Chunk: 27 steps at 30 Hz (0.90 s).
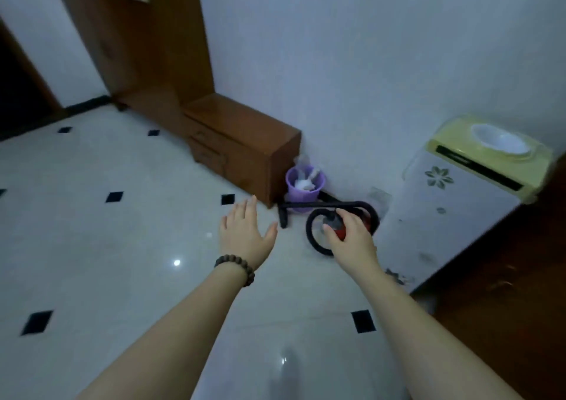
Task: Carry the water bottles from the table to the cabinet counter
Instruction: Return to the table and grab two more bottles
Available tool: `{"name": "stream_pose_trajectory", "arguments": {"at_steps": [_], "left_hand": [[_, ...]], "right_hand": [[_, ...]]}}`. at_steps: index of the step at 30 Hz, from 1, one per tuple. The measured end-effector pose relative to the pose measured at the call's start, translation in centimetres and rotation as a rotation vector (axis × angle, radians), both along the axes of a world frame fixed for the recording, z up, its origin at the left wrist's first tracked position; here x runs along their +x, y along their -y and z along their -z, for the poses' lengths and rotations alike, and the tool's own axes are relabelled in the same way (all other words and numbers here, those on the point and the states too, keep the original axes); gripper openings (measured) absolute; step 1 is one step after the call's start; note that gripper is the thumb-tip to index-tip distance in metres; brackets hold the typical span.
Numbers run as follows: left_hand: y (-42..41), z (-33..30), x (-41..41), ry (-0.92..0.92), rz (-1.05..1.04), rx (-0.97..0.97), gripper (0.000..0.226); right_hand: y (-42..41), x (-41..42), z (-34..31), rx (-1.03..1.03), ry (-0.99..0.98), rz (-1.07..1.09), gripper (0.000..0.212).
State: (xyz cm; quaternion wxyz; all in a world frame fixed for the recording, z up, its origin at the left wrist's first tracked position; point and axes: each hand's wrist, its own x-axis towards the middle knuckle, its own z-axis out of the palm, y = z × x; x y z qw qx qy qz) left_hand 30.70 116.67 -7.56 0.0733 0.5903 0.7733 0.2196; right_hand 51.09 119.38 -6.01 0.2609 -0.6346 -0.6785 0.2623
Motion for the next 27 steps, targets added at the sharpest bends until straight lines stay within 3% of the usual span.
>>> {"name": "stream_pose_trajectory", "arguments": {"at_steps": [8, 17, 27], "left_hand": [[12.2, 1.6, -18.8, -0.005, -0.395, -0.057, 0.070], [24.7, 1.9, -32.9, 0.024, -0.798, -0.086, 0.068], [29.6, 1.9, -44.9, 0.030, -1.114, -0.044, 0.066]], "right_hand": [[4.4, -21.9, 2.0, -0.029, -0.001, -0.434, 0.051], [11.1, -40.1, 1.7, -0.031, -0.016, -0.809, 0.051], [12.3, -57.6, 2.8, -0.008, -0.019, -1.056, 0.048]]}}
